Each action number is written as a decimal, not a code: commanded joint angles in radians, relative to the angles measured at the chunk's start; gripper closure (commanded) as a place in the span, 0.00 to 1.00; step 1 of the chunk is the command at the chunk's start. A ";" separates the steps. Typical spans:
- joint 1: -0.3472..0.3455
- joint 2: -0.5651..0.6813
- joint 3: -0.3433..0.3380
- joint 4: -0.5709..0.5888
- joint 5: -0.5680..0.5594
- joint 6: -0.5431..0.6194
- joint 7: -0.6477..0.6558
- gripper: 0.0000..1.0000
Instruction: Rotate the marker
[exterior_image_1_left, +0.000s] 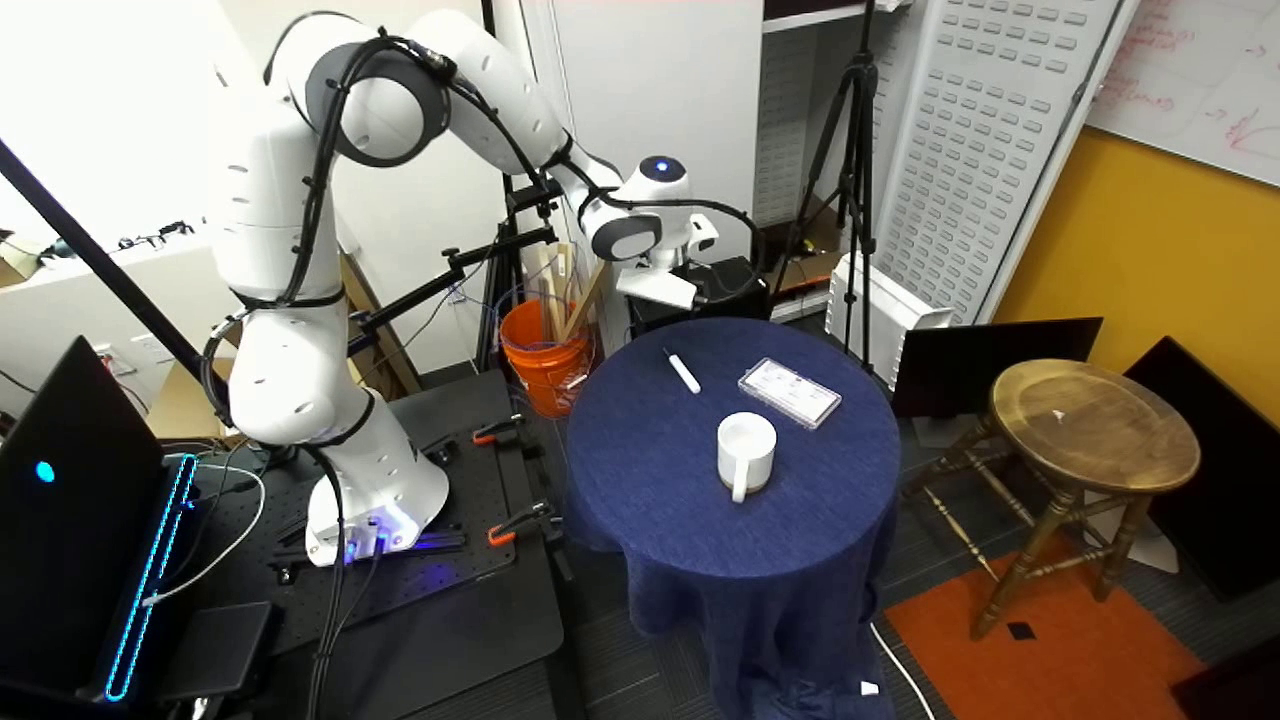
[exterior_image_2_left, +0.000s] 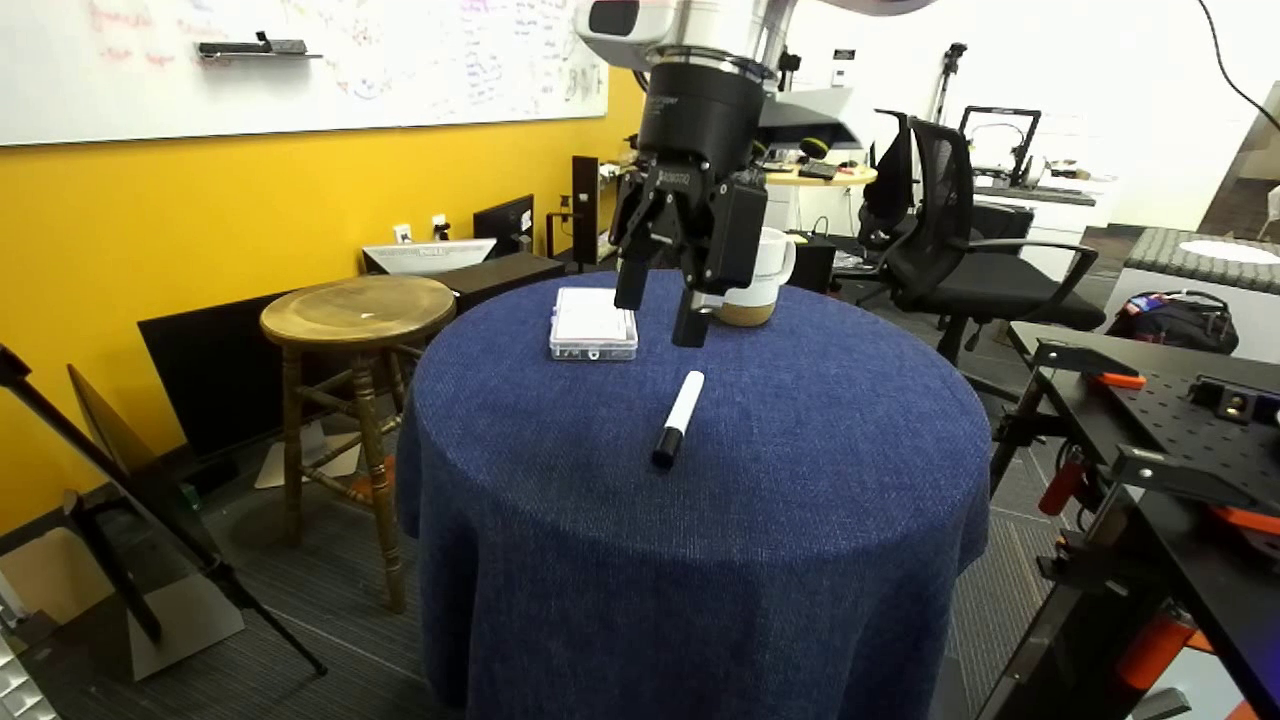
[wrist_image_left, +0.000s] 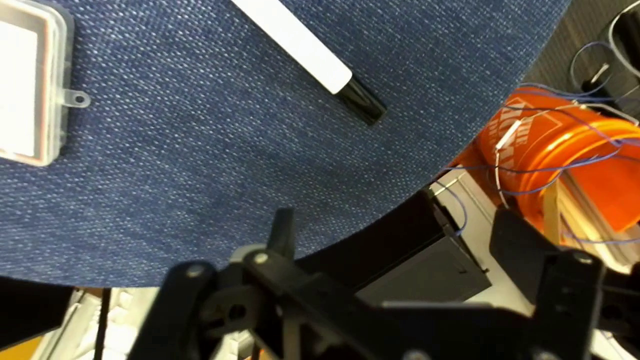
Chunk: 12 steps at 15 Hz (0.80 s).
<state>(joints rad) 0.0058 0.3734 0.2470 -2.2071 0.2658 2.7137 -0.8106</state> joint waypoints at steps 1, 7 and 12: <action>0.006 -0.050 -0.005 -0.073 -0.001 0.132 0.172 0.00; -0.009 -0.014 -0.010 -0.080 -0.127 0.251 0.408 0.00; 0.000 -0.021 -0.022 -0.090 -0.135 0.263 0.441 0.00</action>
